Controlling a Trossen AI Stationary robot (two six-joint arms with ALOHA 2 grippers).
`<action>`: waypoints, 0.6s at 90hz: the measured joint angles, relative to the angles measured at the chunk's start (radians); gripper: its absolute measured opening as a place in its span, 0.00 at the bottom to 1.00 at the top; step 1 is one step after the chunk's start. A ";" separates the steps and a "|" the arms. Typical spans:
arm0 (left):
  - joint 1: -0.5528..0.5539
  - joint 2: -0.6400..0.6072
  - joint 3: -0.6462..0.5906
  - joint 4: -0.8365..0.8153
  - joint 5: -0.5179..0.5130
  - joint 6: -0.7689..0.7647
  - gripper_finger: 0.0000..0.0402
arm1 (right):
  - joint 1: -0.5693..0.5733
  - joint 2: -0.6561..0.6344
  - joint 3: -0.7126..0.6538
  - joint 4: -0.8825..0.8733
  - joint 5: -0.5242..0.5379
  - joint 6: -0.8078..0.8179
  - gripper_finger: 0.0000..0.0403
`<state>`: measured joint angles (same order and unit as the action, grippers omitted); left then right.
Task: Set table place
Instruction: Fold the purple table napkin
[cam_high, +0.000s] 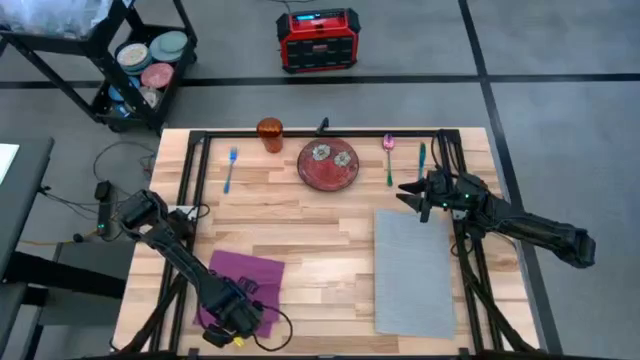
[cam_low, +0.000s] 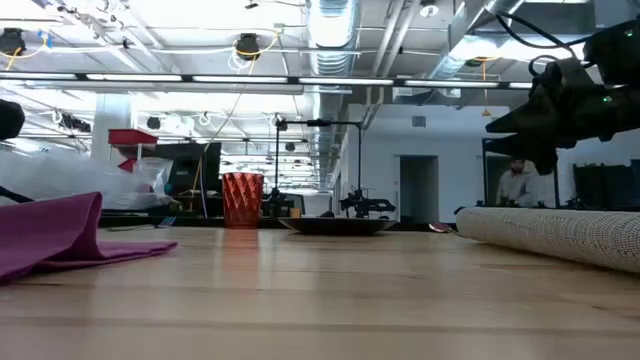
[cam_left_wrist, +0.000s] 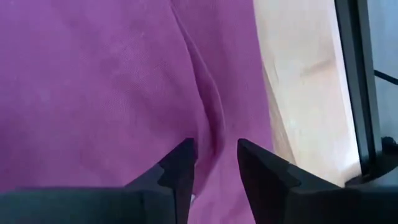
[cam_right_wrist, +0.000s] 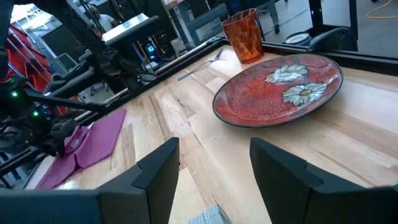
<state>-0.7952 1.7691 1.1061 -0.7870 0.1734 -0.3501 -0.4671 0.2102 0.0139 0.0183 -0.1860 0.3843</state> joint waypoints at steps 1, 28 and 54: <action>0.000 0.000 0.000 0.002 0.000 0.001 0.27 | 0.000 0.000 0.000 0.000 0.000 0.000 0.46; -0.009 0.062 0.009 0.034 0.001 0.062 0.27 | 0.000 0.000 0.000 0.000 0.000 0.001 0.46; -0.009 0.086 0.024 -0.035 0.030 0.054 0.09 | 0.000 0.000 0.000 0.000 -0.001 0.010 0.46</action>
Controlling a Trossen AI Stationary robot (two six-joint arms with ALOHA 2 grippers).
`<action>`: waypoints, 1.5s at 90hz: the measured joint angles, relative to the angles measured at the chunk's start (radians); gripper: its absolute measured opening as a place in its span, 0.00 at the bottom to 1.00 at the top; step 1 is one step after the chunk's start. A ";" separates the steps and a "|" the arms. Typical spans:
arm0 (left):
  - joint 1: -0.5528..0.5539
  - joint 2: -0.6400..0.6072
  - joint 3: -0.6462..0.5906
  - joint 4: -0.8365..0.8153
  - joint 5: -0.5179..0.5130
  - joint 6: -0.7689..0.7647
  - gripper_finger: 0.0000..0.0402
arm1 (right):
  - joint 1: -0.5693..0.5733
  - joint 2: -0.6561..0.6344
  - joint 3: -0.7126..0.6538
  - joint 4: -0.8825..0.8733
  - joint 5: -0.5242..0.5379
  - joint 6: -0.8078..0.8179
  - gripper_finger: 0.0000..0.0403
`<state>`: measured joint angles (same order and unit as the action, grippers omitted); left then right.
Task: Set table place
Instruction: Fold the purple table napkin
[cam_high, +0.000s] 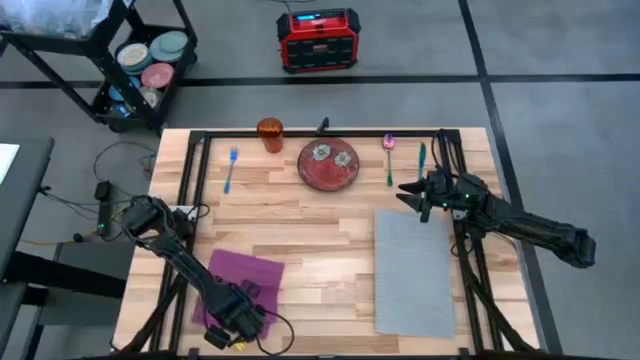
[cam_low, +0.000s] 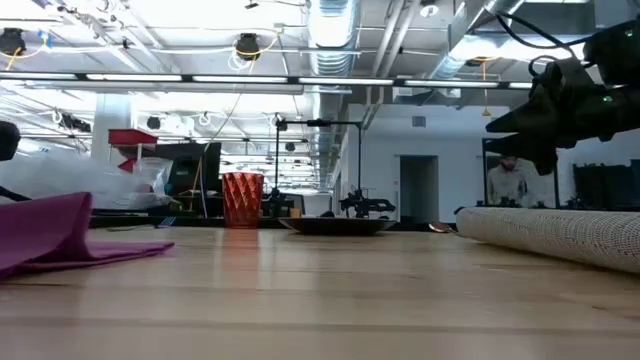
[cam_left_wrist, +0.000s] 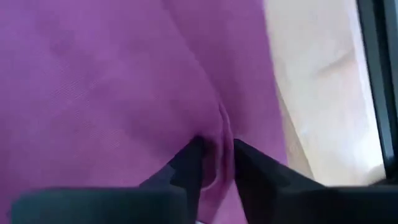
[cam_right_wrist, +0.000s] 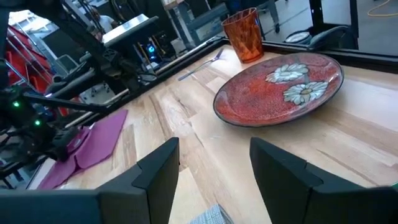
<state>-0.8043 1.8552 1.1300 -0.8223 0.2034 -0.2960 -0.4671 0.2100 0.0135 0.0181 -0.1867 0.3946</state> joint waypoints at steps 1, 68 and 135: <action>0.000 0.000 0.002 -0.007 0.004 -0.002 0.07 | 0.000 0.000 0.000 0.000 0.000 0.000 0.46; -0.041 0.005 0.234 -0.288 0.073 -0.317 0.00 | 0.000 0.000 0.000 0.000 0.002 -0.004 0.46; -0.085 0.012 0.275 -0.146 0.048 -0.484 0.00 | 0.001 0.000 0.000 -0.001 0.004 -0.011 0.46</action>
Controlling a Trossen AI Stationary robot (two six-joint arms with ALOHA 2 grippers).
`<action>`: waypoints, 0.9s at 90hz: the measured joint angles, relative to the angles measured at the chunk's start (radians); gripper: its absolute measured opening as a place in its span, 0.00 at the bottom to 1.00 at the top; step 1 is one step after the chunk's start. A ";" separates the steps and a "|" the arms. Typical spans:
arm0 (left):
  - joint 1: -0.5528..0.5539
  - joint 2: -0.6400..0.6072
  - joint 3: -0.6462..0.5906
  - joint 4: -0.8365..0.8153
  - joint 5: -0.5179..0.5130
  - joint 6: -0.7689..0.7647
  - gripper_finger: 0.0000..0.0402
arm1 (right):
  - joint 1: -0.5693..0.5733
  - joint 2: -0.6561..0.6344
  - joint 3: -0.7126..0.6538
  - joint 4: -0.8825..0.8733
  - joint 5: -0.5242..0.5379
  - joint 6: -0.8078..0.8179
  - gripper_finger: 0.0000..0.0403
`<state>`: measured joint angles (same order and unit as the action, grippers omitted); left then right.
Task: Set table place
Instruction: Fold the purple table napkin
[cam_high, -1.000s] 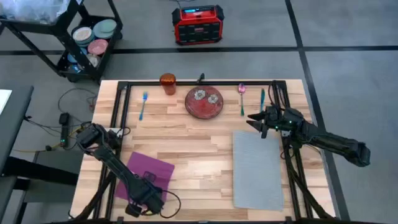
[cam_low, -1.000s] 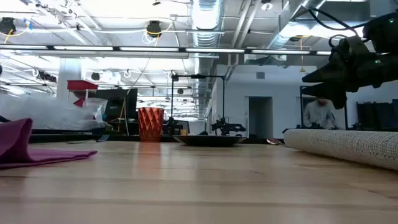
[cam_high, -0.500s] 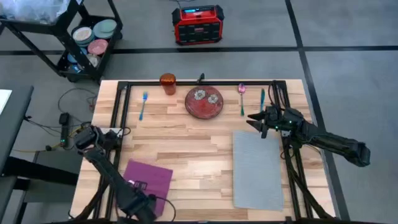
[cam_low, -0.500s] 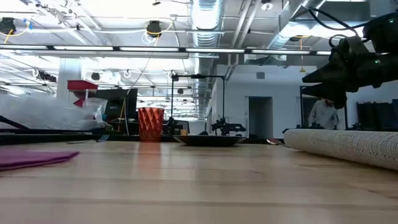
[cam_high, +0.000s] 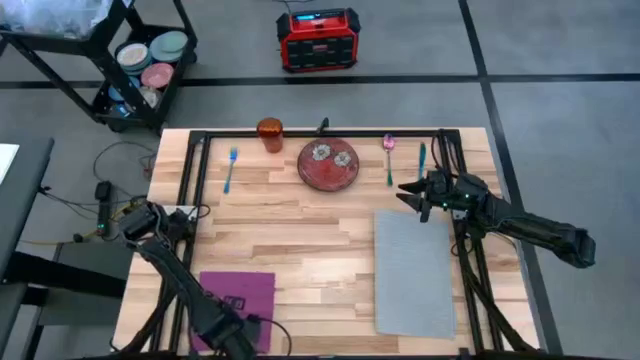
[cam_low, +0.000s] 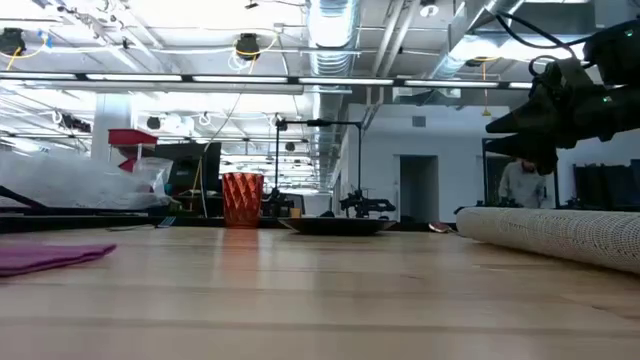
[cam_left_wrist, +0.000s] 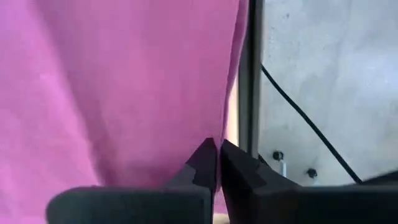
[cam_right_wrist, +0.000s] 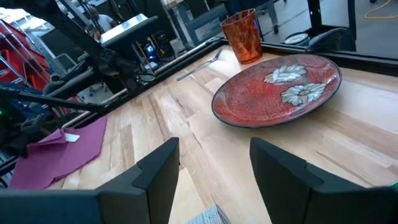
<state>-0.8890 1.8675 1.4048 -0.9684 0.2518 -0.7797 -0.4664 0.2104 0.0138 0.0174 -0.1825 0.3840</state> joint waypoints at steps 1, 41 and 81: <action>0.000 0.000 0.000 0.000 0.005 -0.001 0.00 | 0.000 0.000 0.000 0.000 0.000 0.000 0.46; 0.000 0.000 0.000 0.073 0.050 -0.155 0.21 | 0.000 0.000 0.000 0.000 -0.003 0.000 0.46; 0.086 0.003 -0.165 -0.141 -0.099 -0.176 0.25 | 0.000 0.000 0.000 -0.007 0.034 0.021 0.46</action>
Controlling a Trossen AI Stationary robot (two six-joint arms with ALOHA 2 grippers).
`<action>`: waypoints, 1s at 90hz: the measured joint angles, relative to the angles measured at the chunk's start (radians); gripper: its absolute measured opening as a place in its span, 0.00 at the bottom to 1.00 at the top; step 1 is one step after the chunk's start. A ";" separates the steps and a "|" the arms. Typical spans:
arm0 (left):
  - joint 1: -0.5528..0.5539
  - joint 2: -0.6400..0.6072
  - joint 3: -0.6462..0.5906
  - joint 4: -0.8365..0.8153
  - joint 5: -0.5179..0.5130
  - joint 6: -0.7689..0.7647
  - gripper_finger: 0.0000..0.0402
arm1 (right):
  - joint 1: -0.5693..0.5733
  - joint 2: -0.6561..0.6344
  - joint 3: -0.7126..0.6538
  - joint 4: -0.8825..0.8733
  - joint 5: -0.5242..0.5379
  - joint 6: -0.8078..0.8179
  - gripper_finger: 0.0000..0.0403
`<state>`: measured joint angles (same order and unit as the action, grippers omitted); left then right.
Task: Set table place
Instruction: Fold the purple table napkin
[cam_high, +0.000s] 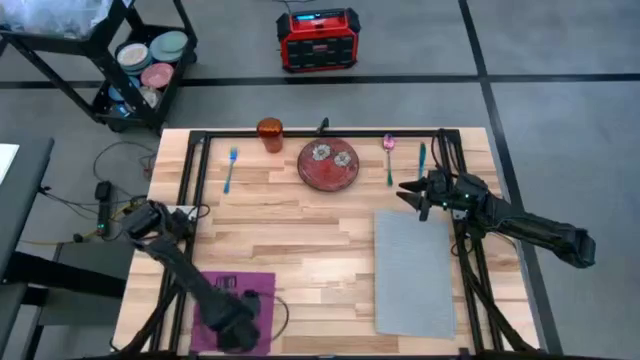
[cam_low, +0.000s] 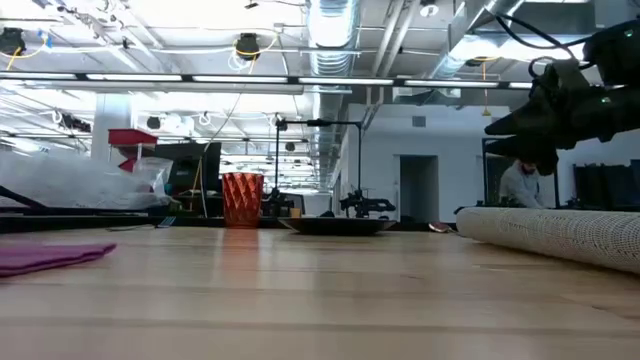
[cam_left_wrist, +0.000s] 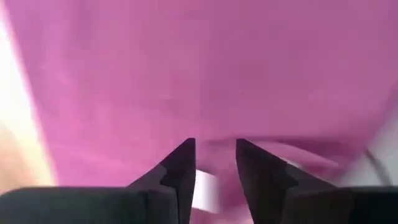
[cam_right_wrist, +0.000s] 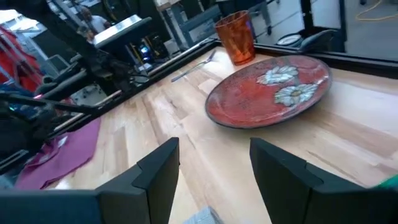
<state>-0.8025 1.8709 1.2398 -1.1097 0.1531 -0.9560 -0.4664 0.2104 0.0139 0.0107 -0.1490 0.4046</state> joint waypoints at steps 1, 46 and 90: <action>0.006 0.000 -0.012 0.004 0.003 0.003 0.25 | 0.000 0.000 0.000 0.000 0.001 0.004 0.46; 0.205 -0.013 -0.200 0.321 0.048 0.215 0.17 | 0.000 0.000 0.000 -0.001 0.009 0.009 0.46; 0.551 -0.017 -0.200 0.415 -0.089 0.316 0.06 | 0.000 0.000 0.000 -0.002 0.016 0.008 0.46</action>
<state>-0.2519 1.8542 1.0399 -0.6945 0.0642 -0.6396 -0.4667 0.2104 0.0139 0.0089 -0.1329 0.4122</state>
